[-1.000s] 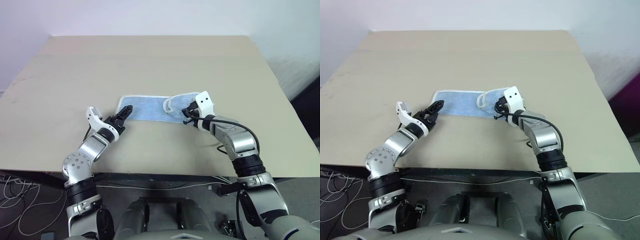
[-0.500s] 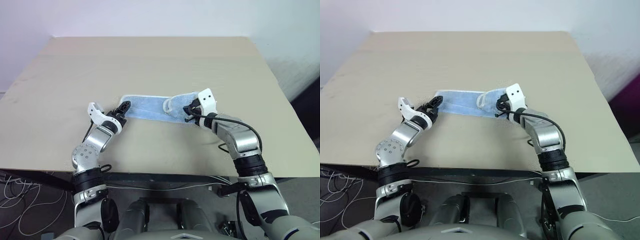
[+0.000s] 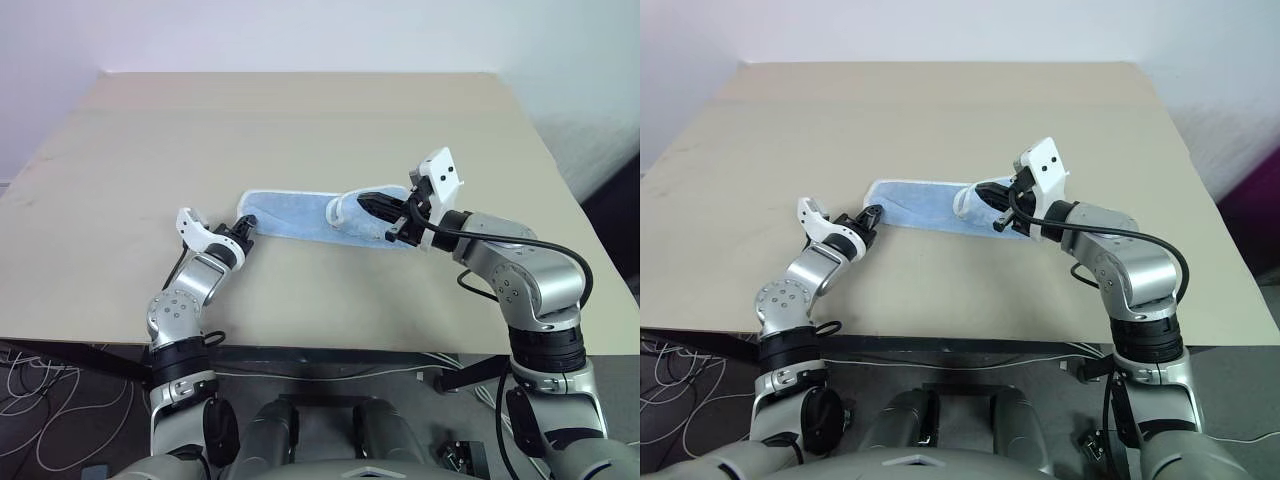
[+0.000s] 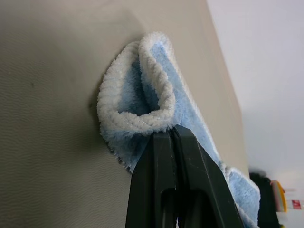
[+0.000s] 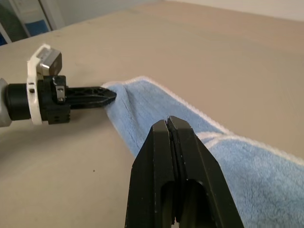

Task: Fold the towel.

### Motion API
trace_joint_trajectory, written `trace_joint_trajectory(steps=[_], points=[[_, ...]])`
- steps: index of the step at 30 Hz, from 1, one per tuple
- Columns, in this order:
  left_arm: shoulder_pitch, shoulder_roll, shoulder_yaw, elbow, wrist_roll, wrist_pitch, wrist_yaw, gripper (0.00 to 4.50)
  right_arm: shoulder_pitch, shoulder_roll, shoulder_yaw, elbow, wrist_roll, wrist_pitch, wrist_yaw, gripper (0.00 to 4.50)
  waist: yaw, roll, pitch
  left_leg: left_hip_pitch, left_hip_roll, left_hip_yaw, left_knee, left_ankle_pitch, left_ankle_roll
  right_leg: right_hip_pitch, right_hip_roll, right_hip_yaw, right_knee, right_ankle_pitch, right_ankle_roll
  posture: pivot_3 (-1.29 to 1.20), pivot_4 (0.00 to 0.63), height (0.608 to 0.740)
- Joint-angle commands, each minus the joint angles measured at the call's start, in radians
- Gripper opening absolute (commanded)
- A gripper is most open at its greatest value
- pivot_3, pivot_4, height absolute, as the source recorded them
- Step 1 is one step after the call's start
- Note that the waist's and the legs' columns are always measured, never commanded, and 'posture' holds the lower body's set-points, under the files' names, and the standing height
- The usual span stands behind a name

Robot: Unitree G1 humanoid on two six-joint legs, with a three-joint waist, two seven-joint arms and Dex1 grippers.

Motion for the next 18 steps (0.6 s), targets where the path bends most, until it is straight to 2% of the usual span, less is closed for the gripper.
trace_joint_trajectory(steps=[1, 7, 13, 15, 18], points=[[0.005, 0.021, -0.022, -0.098, -0.007, -0.034, -0.089, 0.03, 0.009, -0.006, -0.030, -0.017, 0.019, -0.002, -0.012, 0.00, 0.001, 0.000, 0.000, -0.001, 0.000, 0.000, 0.000, 0.000, 0.000, -0.001, 0.000, 0.000, -0.001, 0.000, 0.000, 0.00, 0.150, 0.740], [0.004, 0.124, -0.159, -0.224, 0.088, -0.055, -0.276, 0.03, 0.063, -0.032, -0.024, 0.084, -0.041, -0.002, -0.061, 0.00, 0.012, 0.000, 0.000, -0.002, 0.000, 0.000, 0.000, 0.000, 0.000, 0.000, 0.000, 0.000, -0.004, 0.002, 0.001, 0.00, 0.150, 0.740], [-0.045, 0.261, -0.470, -0.256, 0.322, -0.091, -0.515, 0.03, 0.110, -0.071, -0.079, 0.096, -0.042, -0.025, -0.069, 0.00, 0.030, 0.000, 0.000, -0.002, -0.001, 0.000, -0.001, 0.000, 0.000, 0.000, 0.000, 0.000, -0.006, 0.002, 0.000, 0.00, 0.150, 0.740], [-0.065, 0.259, -0.526, -0.246, 0.351, -0.101, -0.569, 0.03, 0.119, -0.079, -0.098, 0.093, -0.041, -0.030, -0.074, 0.00, 0.031, 0.000, 0.000, -0.002, -0.001, 0.000, -0.001, 0.000, 0.001, 0.001, 0.000, -0.001, -0.007, 0.002, 0.001, 0.00, 0.150, 0.740], [-0.080, 0.216, -0.513, -0.223, 0.348, -0.092, -0.556, 0.03, 0.128, -0.081, -0.113, 0.081, -0.042, -0.036, -0.085, 0.00, 0.024, 0.000, 0.000, -0.002, -0.001, 0.000, -0.002, -0.001, 0.001, 0.001, -0.001, 0.000, -0.009, 0.002, 0.001, 0.00, 0.150, 0.740]])
